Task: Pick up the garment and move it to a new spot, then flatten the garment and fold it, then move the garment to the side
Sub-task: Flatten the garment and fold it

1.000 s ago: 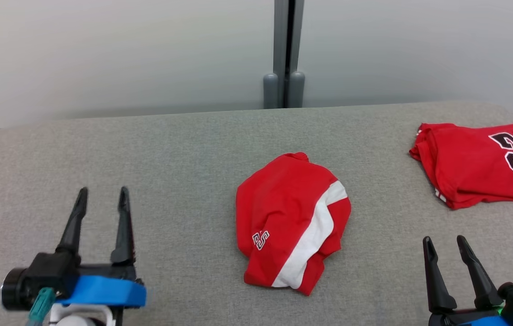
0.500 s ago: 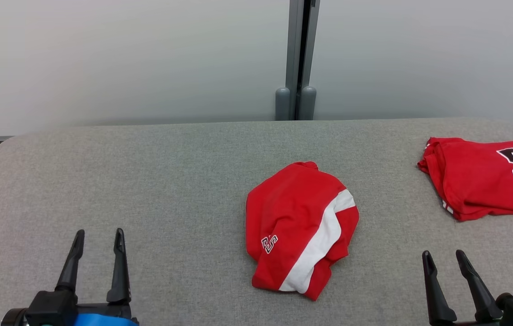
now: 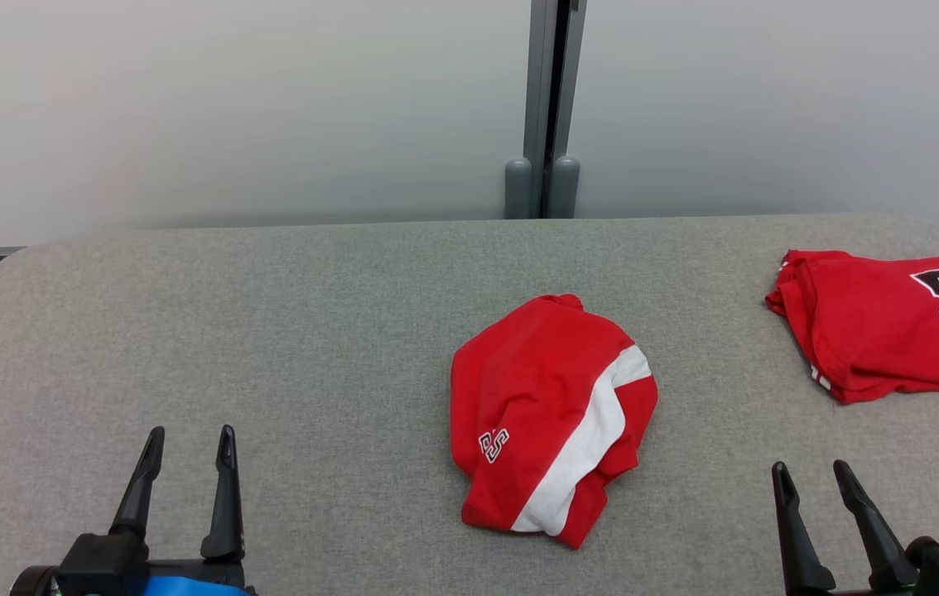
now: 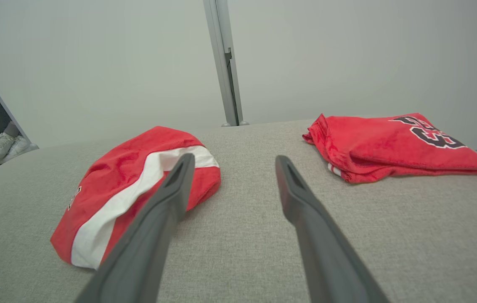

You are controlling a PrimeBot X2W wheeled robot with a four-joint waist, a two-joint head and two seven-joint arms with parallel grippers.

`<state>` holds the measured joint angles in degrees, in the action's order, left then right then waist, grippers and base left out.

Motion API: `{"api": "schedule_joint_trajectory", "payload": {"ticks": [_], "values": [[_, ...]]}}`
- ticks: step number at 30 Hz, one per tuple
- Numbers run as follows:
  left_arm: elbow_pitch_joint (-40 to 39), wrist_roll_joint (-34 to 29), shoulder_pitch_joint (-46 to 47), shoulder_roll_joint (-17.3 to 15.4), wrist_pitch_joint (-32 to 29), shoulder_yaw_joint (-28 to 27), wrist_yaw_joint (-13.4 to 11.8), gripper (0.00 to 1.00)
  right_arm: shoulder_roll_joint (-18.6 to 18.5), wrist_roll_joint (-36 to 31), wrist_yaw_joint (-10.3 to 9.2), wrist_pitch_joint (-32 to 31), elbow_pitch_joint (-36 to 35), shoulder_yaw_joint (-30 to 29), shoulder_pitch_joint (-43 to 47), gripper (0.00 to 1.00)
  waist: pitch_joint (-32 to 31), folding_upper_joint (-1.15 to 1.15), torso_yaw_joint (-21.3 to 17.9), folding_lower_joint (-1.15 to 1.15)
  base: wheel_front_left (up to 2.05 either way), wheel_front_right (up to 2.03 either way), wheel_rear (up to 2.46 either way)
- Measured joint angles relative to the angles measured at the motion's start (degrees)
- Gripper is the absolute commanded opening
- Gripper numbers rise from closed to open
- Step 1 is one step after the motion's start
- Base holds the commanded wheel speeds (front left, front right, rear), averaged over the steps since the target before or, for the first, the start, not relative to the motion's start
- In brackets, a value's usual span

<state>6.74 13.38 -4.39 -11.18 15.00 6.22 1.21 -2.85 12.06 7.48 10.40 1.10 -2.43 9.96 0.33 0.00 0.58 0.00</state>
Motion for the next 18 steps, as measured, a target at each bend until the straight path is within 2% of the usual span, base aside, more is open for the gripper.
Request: {"api": "schedule_joint_trajectory", "payload": {"ticks": [18], "values": [[0.7, -1.5, 0.1, 1.2, 0.0, -1.6, 1.7, 1.00, 0.0, 0.0, 0.00, 0.0, 1.1, 0.2, 0.1, 1.00, -0.3, 0.01, 0.0, 0.00, 0.00, 0.00, 0.00]]}}
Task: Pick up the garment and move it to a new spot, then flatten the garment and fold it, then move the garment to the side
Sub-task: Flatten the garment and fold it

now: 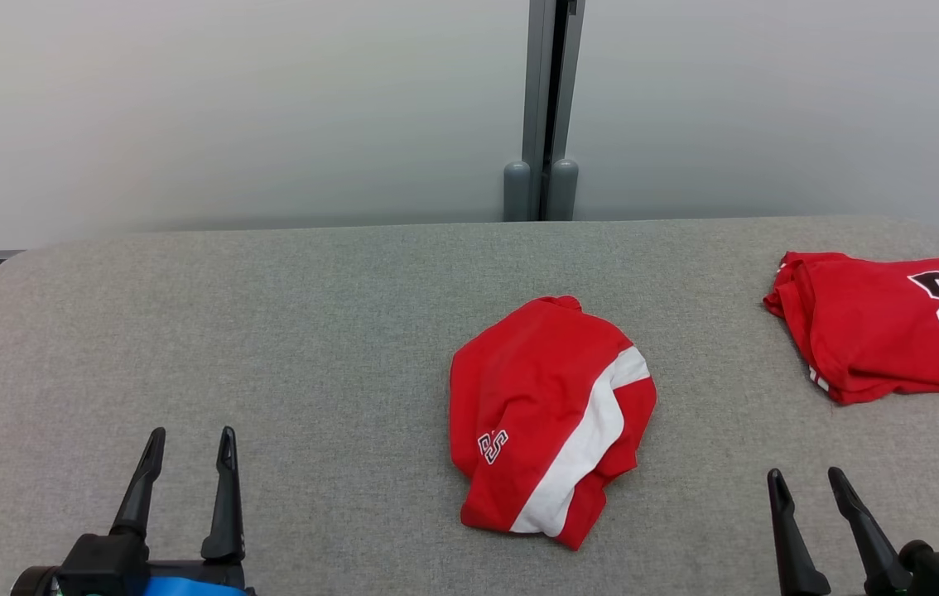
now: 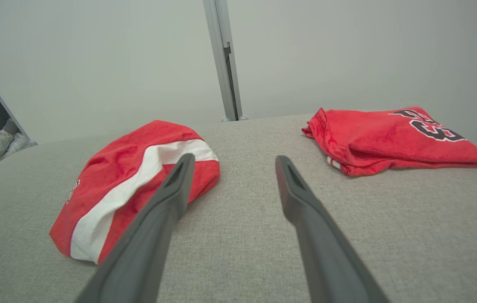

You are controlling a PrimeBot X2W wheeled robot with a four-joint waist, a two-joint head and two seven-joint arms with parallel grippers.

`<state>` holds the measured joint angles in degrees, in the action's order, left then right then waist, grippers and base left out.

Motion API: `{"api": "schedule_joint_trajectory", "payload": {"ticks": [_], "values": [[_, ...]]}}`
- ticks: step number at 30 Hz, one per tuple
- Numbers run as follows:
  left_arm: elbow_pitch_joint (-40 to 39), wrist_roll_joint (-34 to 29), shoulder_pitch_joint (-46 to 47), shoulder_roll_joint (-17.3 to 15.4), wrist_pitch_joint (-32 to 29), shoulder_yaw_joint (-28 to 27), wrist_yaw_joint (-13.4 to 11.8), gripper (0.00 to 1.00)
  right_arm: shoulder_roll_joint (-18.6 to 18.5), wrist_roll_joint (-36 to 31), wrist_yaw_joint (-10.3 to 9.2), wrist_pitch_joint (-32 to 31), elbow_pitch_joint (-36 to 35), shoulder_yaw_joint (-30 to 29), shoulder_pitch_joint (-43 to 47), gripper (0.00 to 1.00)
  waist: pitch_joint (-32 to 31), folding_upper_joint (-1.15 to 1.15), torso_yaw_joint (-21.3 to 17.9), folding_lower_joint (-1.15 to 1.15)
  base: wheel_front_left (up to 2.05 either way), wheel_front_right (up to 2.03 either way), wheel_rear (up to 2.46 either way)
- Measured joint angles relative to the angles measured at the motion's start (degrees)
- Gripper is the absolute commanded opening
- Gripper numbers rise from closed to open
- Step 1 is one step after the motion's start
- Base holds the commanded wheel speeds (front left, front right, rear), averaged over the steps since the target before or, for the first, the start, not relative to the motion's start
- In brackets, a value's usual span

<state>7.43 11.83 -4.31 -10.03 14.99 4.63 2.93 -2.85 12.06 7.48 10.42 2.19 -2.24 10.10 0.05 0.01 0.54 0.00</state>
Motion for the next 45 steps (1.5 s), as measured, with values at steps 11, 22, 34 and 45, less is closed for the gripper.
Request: {"api": "schedule_joint_trajectory", "payload": {"ticks": [11, 22, 34, 45], "values": [[0.2, -1.3, 1.8, 1.5, 0.0, 0.6, 1.2, 1.00, -0.5, -3.6, 0.01, -2.8, 3.1, 2.3, -13.2, 1.00, 1.6, 0.00, 2.1, 0.00, 0.00, 0.00, 0.00], [0.3, -1.8, 5.7, 3.1, 0.0, 0.5, 2.2, 1.00, -5.2, -5.1, 0.00, -6.2, 20.6, 1.8, -31.8, 1.00, 6.4, 0.00, 7.2, 0.01, 0.00, 0.00, 0.00], [0.3, -2.8, 7.5, 4.7, 0.0, 0.0, 2.8, 1.00, -7.5, -5.2, 0.01, -3.7, 42.8, 2.4, -36.7, 1.00, 11.1, 0.01, 12.5, 0.01, 0.00, 0.00, 0.00], [0.6, -3.5, 8.1, 5.3, 0.0, -0.5, 3.3, 1.00, -4.5, -3.2, 0.00, 0.8, 52.5, 4.4, -38.5, 0.00, 10.9, 0.00, 11.9, 0.00, 0.00, 0.00, 0.00]]}}
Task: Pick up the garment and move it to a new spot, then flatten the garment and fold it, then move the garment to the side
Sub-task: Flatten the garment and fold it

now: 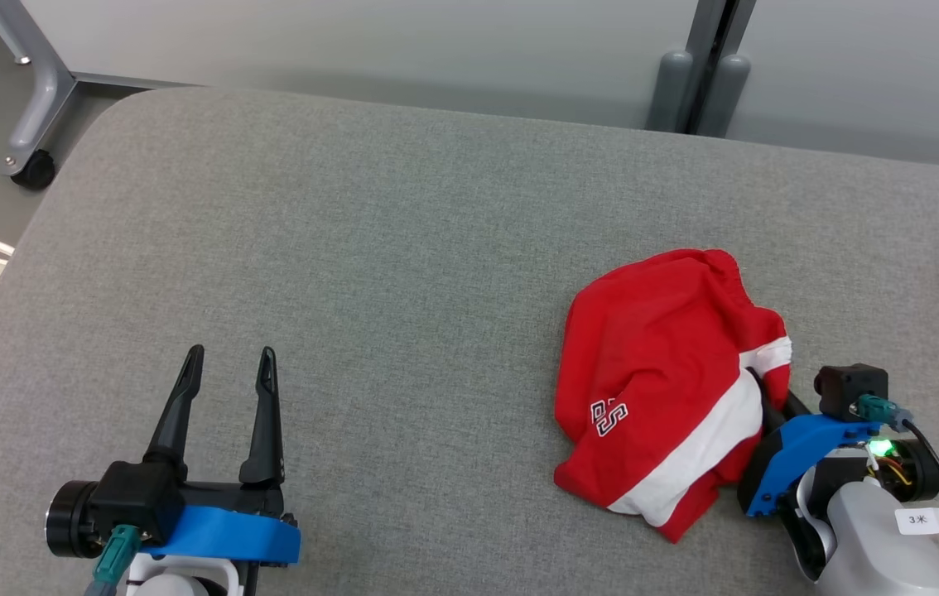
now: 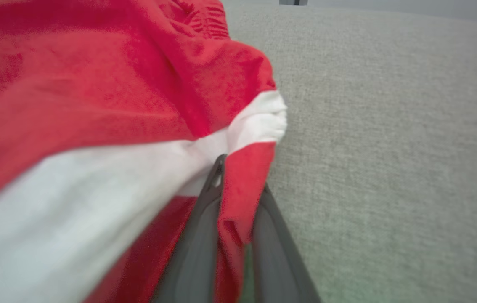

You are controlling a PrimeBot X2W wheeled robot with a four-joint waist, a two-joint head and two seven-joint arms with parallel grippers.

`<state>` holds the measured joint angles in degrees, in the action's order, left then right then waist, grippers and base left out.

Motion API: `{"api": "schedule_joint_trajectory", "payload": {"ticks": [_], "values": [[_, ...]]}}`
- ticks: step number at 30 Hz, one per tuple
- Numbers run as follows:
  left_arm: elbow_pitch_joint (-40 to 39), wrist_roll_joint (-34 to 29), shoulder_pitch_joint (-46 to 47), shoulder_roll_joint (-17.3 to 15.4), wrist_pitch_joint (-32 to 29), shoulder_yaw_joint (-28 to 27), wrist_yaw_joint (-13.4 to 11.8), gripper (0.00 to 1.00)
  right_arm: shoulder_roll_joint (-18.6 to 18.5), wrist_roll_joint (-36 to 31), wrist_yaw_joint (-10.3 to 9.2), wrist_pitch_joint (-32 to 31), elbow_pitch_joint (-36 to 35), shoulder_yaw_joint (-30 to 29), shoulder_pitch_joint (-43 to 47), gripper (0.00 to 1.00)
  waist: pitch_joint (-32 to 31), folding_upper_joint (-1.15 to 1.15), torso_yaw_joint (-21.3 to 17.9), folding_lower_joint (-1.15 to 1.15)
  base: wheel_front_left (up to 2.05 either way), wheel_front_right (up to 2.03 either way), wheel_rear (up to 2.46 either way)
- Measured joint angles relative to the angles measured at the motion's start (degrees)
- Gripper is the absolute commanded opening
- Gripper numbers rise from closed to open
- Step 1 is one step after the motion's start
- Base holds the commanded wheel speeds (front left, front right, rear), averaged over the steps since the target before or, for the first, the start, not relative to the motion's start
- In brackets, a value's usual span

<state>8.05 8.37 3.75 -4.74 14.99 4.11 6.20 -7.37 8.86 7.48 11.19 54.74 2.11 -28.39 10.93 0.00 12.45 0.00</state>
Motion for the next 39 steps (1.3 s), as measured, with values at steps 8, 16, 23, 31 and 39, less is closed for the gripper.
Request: {"api": "schedule_joint_trajectory", "payload": {"ticks": [8, 16, 23, 31, 39], "values": [[0.4, -0.4, -0.6, 0.1, 0.0, -1.1, 0.3, 1.00, -3.1, 2.8, 0.01, 3.5, -0.7, -2.5, 0.4, 0.00, -2.2, 0.00, -1.8, 0.00, 0.00, 0.00, 0.00], [0.2, -0.4, -1.9, 0.4, 0.0, -1.6, 0.4, 1.00, -10.7, 4.2, 0.01, 3.8, -8.5, -7.0, 4.4, 0.00, -4.2, 0.00, -4.4, 0.00, 0.00, 0.00, 0.00], [0.5, -0.4, -2.2, 0.7, 0.0, -1.4, 0.7, 1.00, -9.0, 3.8, 0.00, 3.8, -16.7, -2.9, 5.2, 0.00, -5.9, 0.00, -4.5, 0.00, 0.00, 0.00, 0.00], [0.7, -0.4, -2.7, 0.9, 0.0, -0.9, 0.9, 1.00, -1.2, 3.5, 0.00, 1.4, -23.2, 8.3, 3.6, 0.00, -7.1, -0.01, -1.6, 0.00, 0.00, 0.00, 0.00], [1.2, -0.3, -2.8, 1.1, 0.0, -0.1, 0.9, 1.00, 4.0, 4.4, 0.01, -0.1, -21.5, 20.4, 0.2, 0.00, -6.9, -0.01, 2.4, 0.00, 0.00, 0.00, 0.00]]}}
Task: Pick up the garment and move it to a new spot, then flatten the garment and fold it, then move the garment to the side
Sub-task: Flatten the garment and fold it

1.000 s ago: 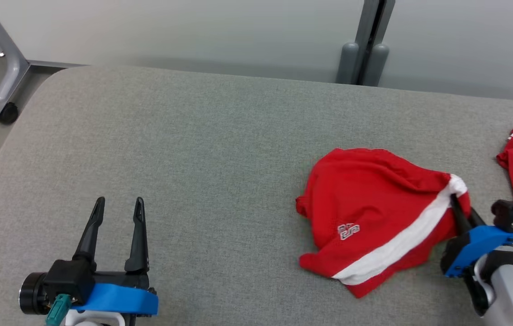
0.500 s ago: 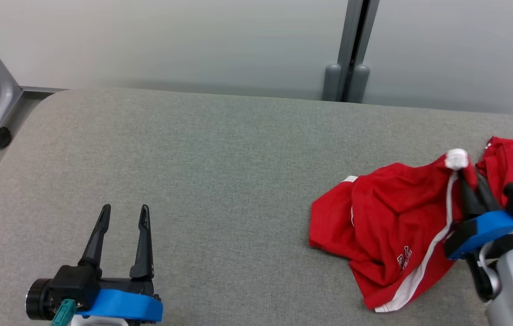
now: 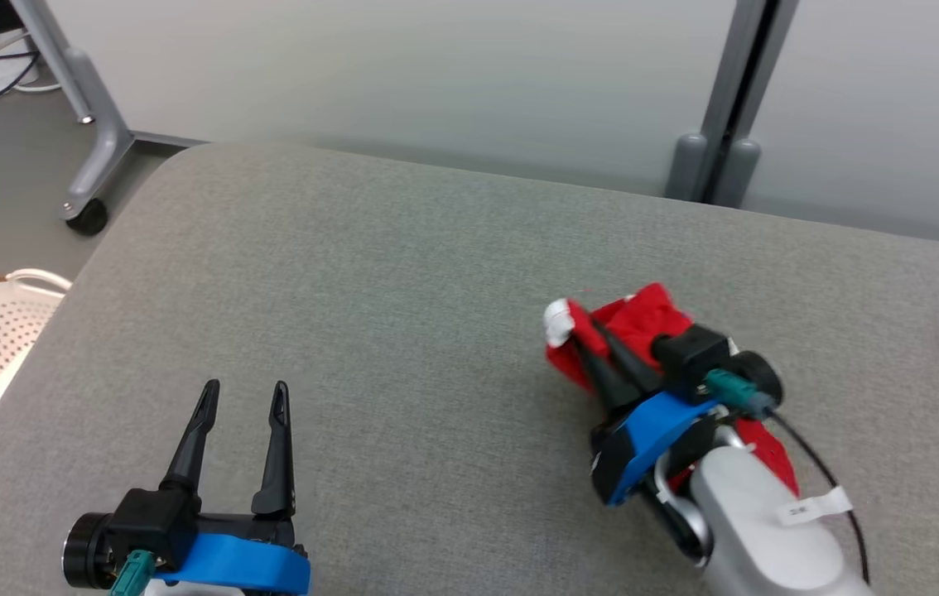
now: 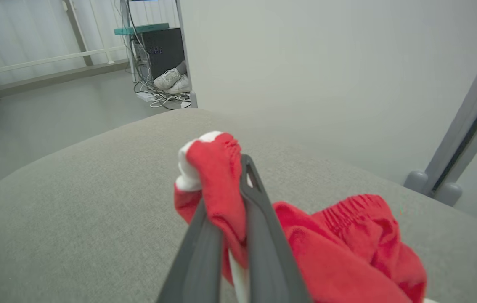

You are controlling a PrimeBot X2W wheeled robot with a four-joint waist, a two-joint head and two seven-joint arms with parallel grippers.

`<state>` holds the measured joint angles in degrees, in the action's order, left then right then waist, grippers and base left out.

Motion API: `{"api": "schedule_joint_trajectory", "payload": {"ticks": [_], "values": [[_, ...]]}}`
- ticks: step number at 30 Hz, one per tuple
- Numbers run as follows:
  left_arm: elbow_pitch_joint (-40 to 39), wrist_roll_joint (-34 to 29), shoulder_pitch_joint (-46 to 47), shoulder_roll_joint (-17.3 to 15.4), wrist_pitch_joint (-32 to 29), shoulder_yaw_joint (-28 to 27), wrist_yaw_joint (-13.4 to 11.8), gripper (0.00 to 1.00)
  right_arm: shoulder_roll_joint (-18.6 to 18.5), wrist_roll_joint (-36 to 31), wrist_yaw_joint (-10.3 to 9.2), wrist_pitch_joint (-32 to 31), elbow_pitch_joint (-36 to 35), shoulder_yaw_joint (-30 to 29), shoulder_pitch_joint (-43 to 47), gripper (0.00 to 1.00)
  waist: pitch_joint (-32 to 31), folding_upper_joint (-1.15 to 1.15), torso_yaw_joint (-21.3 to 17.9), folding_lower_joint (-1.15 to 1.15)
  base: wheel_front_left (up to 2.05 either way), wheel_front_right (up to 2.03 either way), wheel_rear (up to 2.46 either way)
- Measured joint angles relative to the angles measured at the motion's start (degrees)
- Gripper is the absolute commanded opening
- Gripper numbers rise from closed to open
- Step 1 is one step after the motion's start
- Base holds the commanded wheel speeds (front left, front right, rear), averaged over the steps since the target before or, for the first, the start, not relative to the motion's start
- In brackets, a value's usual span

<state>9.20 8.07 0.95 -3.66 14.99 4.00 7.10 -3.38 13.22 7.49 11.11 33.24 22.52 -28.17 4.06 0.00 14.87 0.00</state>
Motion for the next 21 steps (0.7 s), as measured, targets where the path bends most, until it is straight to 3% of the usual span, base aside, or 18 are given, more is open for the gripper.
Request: {"api": "schedule_joint_trajectory", "payload": {"ticks": [9, 10, 11, 16, 21], "values": [[0.5, 0.0, -0.1, 0.2, 0.0, 0.2, 0.0, 1.00, 0.6, 8.9, 0.00, 0.7, 4.2, 17.6, 0.3, 0.00, 0.1, 0.00, 1.9, 0.00, 0.00, 0.00, 0.00], [0.6, 0.0, -0.1, 0.2, 0.0, 0.2, 0.0, 1.00, 0.6, 9.6, 0.00, 1.0, 4.6, 18.6, 0.6, 0.45, 0.1, 0.00, 1.8, 0.00, 0.00, 0.00, 0.00], [0.7, 0.0, -0.1, 0.2, 0.0, 0.2, 0.0, 1.00, 0.6, 10.1, 0.00, 1.4, 4.8, 19.8, 0.7, 1.00, 0.1, 0.00, 1.6, 0.00, 0.00, 0.00, 0.00], [1.0, 0.2, -0.1, 0.3, 0.0, -0.3, 0.0, 1.00, 0.6, 9.9, 0.00, 2.4, 7.1, 22.9, 1.5, 1.00, 0.3, 0.00, -0.5, 0.00, 0.00, 0.00, 0.00], [1.1, 0.2, -0.2, 0.3, 0.0, -0.8, 0.0, 1.00, 0.6, 6.5, 0.00, 3.6, 9.2, 19.8, 2.1, 1.00, 0.0, 0.00, -3.4, 0.00, 0.00, 0.00, 0.00]]}}
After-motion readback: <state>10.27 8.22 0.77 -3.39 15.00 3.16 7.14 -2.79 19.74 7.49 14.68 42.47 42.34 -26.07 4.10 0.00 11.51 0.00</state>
